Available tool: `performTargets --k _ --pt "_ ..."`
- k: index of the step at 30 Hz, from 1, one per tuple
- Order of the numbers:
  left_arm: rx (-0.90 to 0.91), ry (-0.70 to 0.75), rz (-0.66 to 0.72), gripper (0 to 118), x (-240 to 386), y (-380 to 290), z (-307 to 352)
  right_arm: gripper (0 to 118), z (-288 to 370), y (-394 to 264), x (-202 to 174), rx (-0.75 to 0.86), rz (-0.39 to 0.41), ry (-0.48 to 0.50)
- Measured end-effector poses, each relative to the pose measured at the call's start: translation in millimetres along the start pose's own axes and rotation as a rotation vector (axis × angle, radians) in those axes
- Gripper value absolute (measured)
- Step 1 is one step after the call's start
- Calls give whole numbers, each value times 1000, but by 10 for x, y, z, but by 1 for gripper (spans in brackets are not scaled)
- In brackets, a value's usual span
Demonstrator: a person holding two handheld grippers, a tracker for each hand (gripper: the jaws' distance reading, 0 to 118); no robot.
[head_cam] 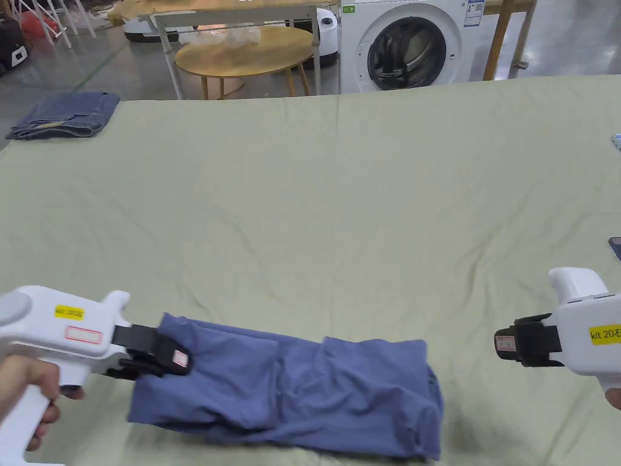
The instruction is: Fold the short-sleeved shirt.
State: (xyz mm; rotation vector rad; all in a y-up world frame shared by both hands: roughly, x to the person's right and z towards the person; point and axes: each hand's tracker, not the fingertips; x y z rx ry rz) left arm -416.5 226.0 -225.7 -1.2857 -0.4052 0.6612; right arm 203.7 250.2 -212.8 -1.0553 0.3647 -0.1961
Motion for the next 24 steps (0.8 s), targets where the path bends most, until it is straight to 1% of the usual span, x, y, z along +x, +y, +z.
performTargets --k 2,4,6,9,11,13,15,17,19,21,23,24 --pt "35 78 29 5 11 9 311 0 -42 -15 -28 -6 -2 8" --pt "46 131 38 5 163 -9 448 0 -94 -19 -53 -16 0 16" --pt "16 176 18 5 361 -38 454 0 -136 -18 -88 -23 5 22" --pt "15 162 3 5 675 -39 299 0 -172 -13 -153 -30 9 32" --pt "2 178 -24 5 959 -69 79 0 -192 -12 -138 -32 13 38" --pt "-52 180 -85 5 1184 -25 -206 0 -181 -12 -135 -31 15 43" --pt "-94 216 -144 5 1461 -48 -530 0 -150 -16 -138 -26 13 42" --pt "-152 220 -226 5 1633 21 -900 0 -114 -25 -110 -22 9 37" --pt "-203 240 -271 5 1816 12 -1281 0 -69 -45 -75 -17 1 31" --pt "-239 244 -305 5 1804 119 -1589 0 -23 -63 -36 -13 -10 26" --pt "-288 270 -331 7 1852 107 -1839 0 0 -83 9 -10 -15 16" --pt "-288 273 -334 14 1940 -2 -1894 0 11 -93 32 -8 -21 13"
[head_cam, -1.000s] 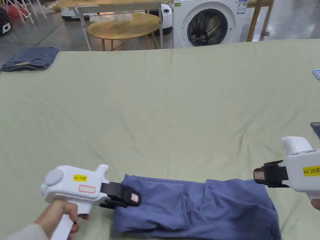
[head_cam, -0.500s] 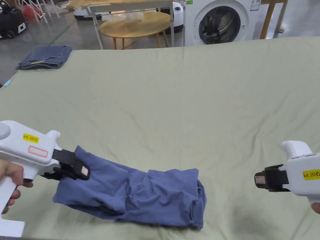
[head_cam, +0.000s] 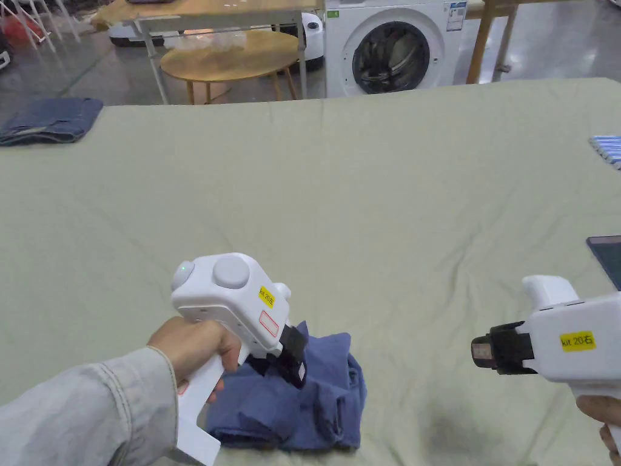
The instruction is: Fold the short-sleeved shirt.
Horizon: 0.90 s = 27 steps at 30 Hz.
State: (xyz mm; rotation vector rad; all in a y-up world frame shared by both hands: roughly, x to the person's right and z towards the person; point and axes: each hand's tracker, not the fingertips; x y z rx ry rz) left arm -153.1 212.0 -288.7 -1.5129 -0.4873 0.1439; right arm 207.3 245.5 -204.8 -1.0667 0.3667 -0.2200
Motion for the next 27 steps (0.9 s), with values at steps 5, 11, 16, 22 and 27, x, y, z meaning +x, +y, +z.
performTargets --k 5,11,16,22,27 --pt "130 -191 124 74 -405 51 143 0 31 -22 65 12 -30 0" --pt "337 -232 108 13 -798 -308 850 0 9 12 69 27 -38 8" --pt "366 -450 117 0 -565 -604 730 0 -64 25 69 29 -48 24" --pt "175 -443 138 0 -526 -421 -426 0 -39 5 39 22 -47 29" --pt "233 -418 153 0 -402 -271 -909 0 -1 2 56 24 -41 23"
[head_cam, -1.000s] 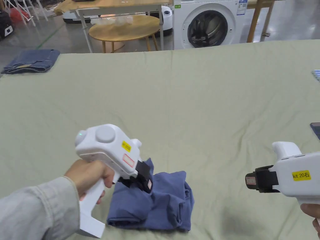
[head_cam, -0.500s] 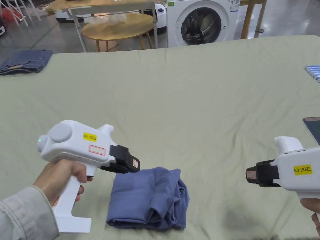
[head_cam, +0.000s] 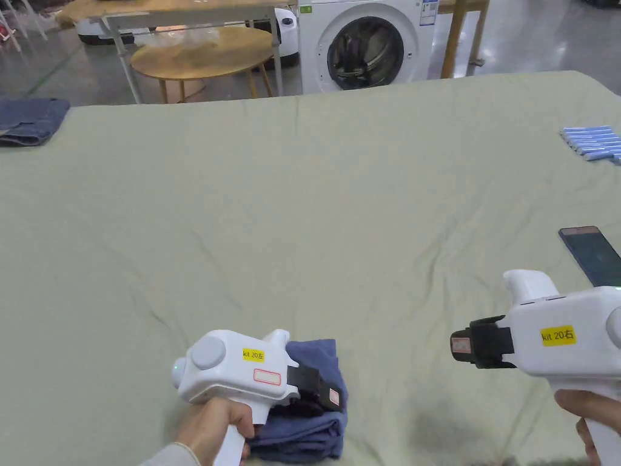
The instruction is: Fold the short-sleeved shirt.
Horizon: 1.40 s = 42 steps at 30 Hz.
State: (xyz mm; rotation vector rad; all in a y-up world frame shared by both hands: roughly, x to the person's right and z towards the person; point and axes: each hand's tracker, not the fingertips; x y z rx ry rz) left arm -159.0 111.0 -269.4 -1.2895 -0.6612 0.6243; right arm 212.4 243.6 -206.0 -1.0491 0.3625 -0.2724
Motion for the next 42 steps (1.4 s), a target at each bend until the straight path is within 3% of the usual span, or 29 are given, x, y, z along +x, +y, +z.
performTargets --k 5,8,11,15,17,18,19,20,21,22,23,26,27,29,31,32,33,34,41,42 --pt "-68 -18 12 0 181 -14 -30 0 -84 3 -129 -11 18 8" --pt "19 -137 11 0 227 -32 422 0 -266 -21 -430 -26 83 104" --pt "130 -152 -14 0 300 -156 1079 0 -616 -41 -733 -44 95 244" --pt "295 -21 -8 0 104 -287 1856 0 -1331 -169 -887 -115 8 448" --pt "316 -30 43 0 -64 -326 2029 0 -1719 -257 -812 -166 -33 542" --pt "323 -63 84 0 -161 -353 2088 0 -1966 -339 -692 -207 -90 527" --pt "322 -82 122 3 -245 -369 2116 0 -2198 -432 -547 -247 -128 413" --pt "330 -67 160 25 -317 -383 2128 0 -2407 -537 -383 -266 -203 386" --pt "345 -57 179 58 -331 -391 2077 0 -2477 -613 -159 -241 -363 581" --pt "364 -14 162 106 -374 -389 2023 0 -2482 -661 2 -211 -494 703" --pt "345 -12 158 116 -410 -382 1972 0 -2466 -680 27 -226 -485 704" --pt "234 -34 213 116 -566 -315 1707 0 -2355 -639 -120 -195 -303 628" --pt "193 -52 205 116 -596 -290 1566 0 -2372 -607 -125 -209 -290 617" --pt "115 -45 199 116 -712 -173 1305 0 -2384 -581 -108 -231 -343 638" --pt "38 -50 190 115 -737 -114 1007 0 -2352 -602 -142 -224 -330 625" --pt "13 -64 205 108 -750 -104 851 0 -2337 -584 -163 -221 -324 622" --pt "22 -131 232 78 -770 -131 769 0 -2333 -572 -178 -222 -323 612" --pt "0 -209 270 19 -773 -87 691 0 -2325 -564 -198 -226 -319 589" --pt "-28 -144 194 19 -1115 -98 939 0 -2042 -483 -545 -235 -258 523" --pt "-19 -210 229 19 -1209 -133 1000 0 -2026 -478 -639 -242 -253 524"
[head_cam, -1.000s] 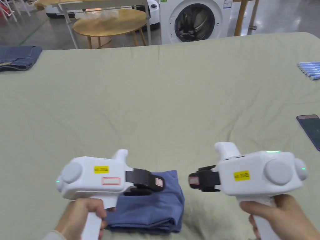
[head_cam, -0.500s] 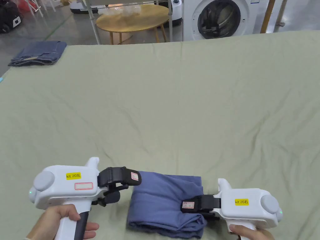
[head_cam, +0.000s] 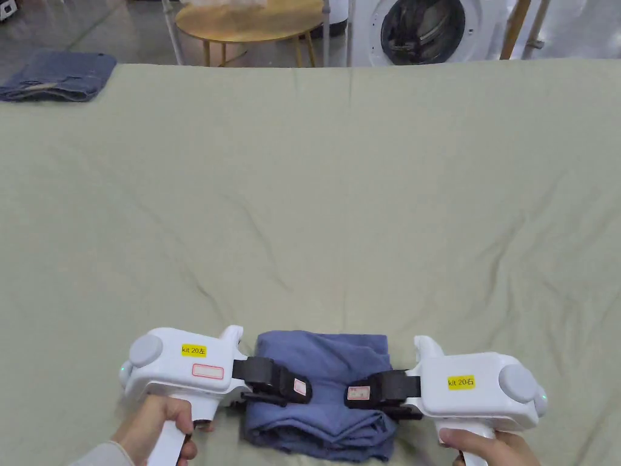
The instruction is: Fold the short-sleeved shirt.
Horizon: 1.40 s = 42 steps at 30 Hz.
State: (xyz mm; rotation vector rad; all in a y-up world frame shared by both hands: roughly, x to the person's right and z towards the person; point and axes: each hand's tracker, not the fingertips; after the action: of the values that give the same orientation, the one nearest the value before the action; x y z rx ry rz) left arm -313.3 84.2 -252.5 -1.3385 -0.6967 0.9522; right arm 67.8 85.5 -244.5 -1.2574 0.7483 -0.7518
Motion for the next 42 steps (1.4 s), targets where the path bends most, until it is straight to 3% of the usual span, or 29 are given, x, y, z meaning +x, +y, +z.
performTargets --k 2,5,7,10,14,17,20,25,26,27,28,29,31,34,35,36,37,38,40,42 --pt "17 -37 12 19 -75 -21 139 0 -62 -7 -206 -10 57 -40" --pt "42 -74 17 19 -266 7 588 0 -103 -2 -524 -9 39 56" --pt "61 -20 8 19 -400 104 1157 0 -121 68 -680 12 40 132" --pt "133 77 -6 19 -646 248 2196 0 -188 164 -889 12 107 74" --pt "184 209 34 19 -997 473 3600 0 -416 214 -1024 -23 110 68" --pt "200 314 94 19 -1084 496 4225 0 -602 222 -1089 -45 108 63" --pt "194 405 181 19 -1180 555 4550 0 -763 254 -1121 -61 101 65" --pt "190 508 130 19 -1080 677 4619 0 -839 349 -1184 -67 117 59" --pt "185 516 141 25 -1054 701 4593 0 -832 358 -1184 -68 116 62" --pt "179 546 176 43 -1037 733 4579 0 -819 367 -1199 -65 119 63" --pt "200 640 182 84 -958 737 4539 0 -798 371 -1220 -59 124 57" --pt "221 757 167 101 -845 741 4488 0 -764 370 -1237 -56 133 58" --pt "233 965 108 102 -681 767 4541 0 -694 366 -1274 -49 149 69" --pt "374 1141 -21 102 -116 666 4545 0 -542 393 -1358 0 209 46" --pt "438 1139 -89 98 80 603 4571 0 -476 420 -1387 16 218 40" --pt "518 1121 -164 73 375 498 4550 0 -399 460 -1420 36 216 40" --pt "608 1085 -243 7 630 413 4513 0 -325 505 -1458 53 220 42" --pt "697 1046 -329 0 905 322 4417 0 -220 550 -1545 85 250 14" --pt "880 1022 -446 0 1408 183 4355 0 -20 640 -1737 150 322 -87" --pt "981 931 -518 0 1826 60 4081 0 243 715 -2004 244 447 -208"
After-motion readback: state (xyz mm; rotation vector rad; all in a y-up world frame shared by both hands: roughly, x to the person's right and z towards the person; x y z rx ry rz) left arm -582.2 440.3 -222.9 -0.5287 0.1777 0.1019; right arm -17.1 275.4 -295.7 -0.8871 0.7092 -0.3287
